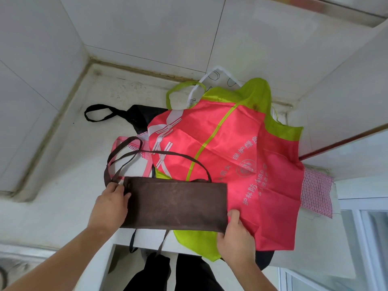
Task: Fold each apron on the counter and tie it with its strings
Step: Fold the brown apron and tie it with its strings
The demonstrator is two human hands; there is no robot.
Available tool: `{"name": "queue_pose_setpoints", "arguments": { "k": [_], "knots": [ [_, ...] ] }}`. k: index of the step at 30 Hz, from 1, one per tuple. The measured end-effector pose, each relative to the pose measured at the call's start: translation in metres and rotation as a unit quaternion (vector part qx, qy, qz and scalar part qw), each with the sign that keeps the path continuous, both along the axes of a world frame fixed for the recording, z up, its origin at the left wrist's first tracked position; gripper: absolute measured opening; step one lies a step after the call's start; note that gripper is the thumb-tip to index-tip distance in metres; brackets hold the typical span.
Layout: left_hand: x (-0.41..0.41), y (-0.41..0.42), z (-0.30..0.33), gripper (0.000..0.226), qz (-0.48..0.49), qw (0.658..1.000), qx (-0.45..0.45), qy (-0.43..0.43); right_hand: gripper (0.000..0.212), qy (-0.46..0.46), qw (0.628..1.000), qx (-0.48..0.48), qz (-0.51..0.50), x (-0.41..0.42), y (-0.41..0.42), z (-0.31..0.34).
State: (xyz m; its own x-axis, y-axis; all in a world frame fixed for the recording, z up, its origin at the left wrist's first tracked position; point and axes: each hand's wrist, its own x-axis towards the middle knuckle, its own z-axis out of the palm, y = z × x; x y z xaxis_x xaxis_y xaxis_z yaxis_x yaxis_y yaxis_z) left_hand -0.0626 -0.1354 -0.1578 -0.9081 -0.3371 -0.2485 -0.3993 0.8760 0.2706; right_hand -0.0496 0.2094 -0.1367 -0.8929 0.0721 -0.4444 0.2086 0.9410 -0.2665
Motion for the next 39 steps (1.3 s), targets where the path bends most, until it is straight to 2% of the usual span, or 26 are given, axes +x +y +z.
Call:
{"name": "queue_pose_setpoints", "arguments": {
  "k": [3, 4, 7, 9, 10, 13, 16, 18, 21, 22, 23, 24, 26, 27, 29, 31, 33, 34, 37, 39],
  "knots": [
    [0.001, 0.012, 0.010, 0.041, 0.033, 0.995, -0.087, 0.023, 0.067, -0.001, 0.996, -0.092, 0.007, -0.003, 0.003, 0.007],
    [0.000, 0.019, 0.015, 0.043, 0.020, 0.994, -0.099, 0.050, 0.072, 0.017, 0.994, -0.107, 0.024, -0.005, 0.001, 0.011],
    [-0.002, 0.050, 0.019, 0.031, -0.126, 0.985, -0.030, 0.115, 0.069, 0.058, 0.983, -0.166, 0.058, -0.018, -0.021, 0.022],
    [0.000, 0.071, 0.013, 0.042, -0.213, 0.975, 0.044, 0.055, 0.062, 0.051, 0.982, -0.163, 0.078, -0.028, -0.034, 0.018],
    [0.003, 0.077, 0.009, 0.056, -0.217, 0.974, 0.062, 0.002, 0.062, 0.032, 0.986, -0.143, 0.084, -0.033, -0.037, 0.013],
    [0.006, 0.067, -0.003, 0.092, -0.165, 0.983, 0.016, -0.084, 0.066, -0.029, 0.994, -0.073, 0.070, -0.041, -0.034, -0.004],
    [0.004, 0.041, -0.007, 0.106, -0.130, 0.986, 0.016, -0.103, 0.067, -0.039, 0.995, -0.090, 0.021, -0.045, -0.032, -0.010],
    [0.003, 0.032, -0.009, 0.112, -0.109, 0.987, 0.022, -0.112, 0.067, -0.022, 0.995, -0.087, -0.052, -0.046, -0.034, -0.008],
    [0.005, 0.032, -0.010, 0.116, -0.098, 0.990, 0.019, -0.102, 0.061, -0.042, 0.987, -0.034, -0.150, -0.050, -0.030, -0.002],
    [0.006, 0.033, -0.010, 0.116, -0.095, 0.990, 0.020, -0.103, 0.051, -0.053, 0.986, -0.039, -0.155, -0.051, -0.026, -0.003],
    [0.005, 0.034, -0.010, 0.116, -0.094, 0.990, 0.020, -0.103, 0.035, -0.063, 0.984, -0.057, -0.154, -0.051, -0.020, -0.005],
    [0.005, 0.035, -0.008, 0.116, -0.094, 0.990, 0.021, -0.099, 0.029, -0.072, 0.982, -0.081, -0.156, -0.052, -0.015, -0.005],
    [0.007, 0.040, -0.004, 0.110, -0.104, 0.992, 0.021, -0.066, 0.042, -0.069, 0.969, -0.135, -0.194, -0.054, -0.005, -0.009],
    [0.009, 0.045, -0.002, 0.103, -0.120, 0.992, 0.027, -0.036, 0.041, -0.057, 0.959, -0.166, -0.221, -0.054, 0.000, -0.009],
    [0.010, 0.060, 0.002, 0.087, -0.173, 0.983, 0.059, 0.025, 0.027, -0.027, 0.939, -0.223, -0.261, -0.054, 0.007, -0.005],
    [0.006, 0.082, 0.003, 0.073, -0.231, 0.966, 0.109, 0.035, 0.014, -0.047, 0.900, -0.289, -0.322, -0.050, 0.011, 0.000],
    [0.001, 0.109, 0.002, 0.069, -0.263, 0.952, 0.157, 0.002, 0.017, -0.101, 0.871, -0.330, -0.350, -0.044, 0.016, 0.005],
    [-0.001, 0.120, 0.001, 0.072, -0.262, 0.950, 0.169, -0.031, 0.018, -0.116, 0.871, -0.331, -0.343, -0.041, 0.018, 0.008],
    [-0.010, 0.140, -0.002, 0.089, -0.244, 0.951, 0.131, -0.135, 0.021, -0.111, 0.891, -0.318, -0.303, -0.035, 0.019, 0.014],
    [-0.016, 0.143, 0.001, 0.097, -0.236, 0.951, 0.117, -0.165, 0.026, -0.085, 0.911, -0.304, -0.264, -0.033, 0.012, 0.022]
  ]
}}
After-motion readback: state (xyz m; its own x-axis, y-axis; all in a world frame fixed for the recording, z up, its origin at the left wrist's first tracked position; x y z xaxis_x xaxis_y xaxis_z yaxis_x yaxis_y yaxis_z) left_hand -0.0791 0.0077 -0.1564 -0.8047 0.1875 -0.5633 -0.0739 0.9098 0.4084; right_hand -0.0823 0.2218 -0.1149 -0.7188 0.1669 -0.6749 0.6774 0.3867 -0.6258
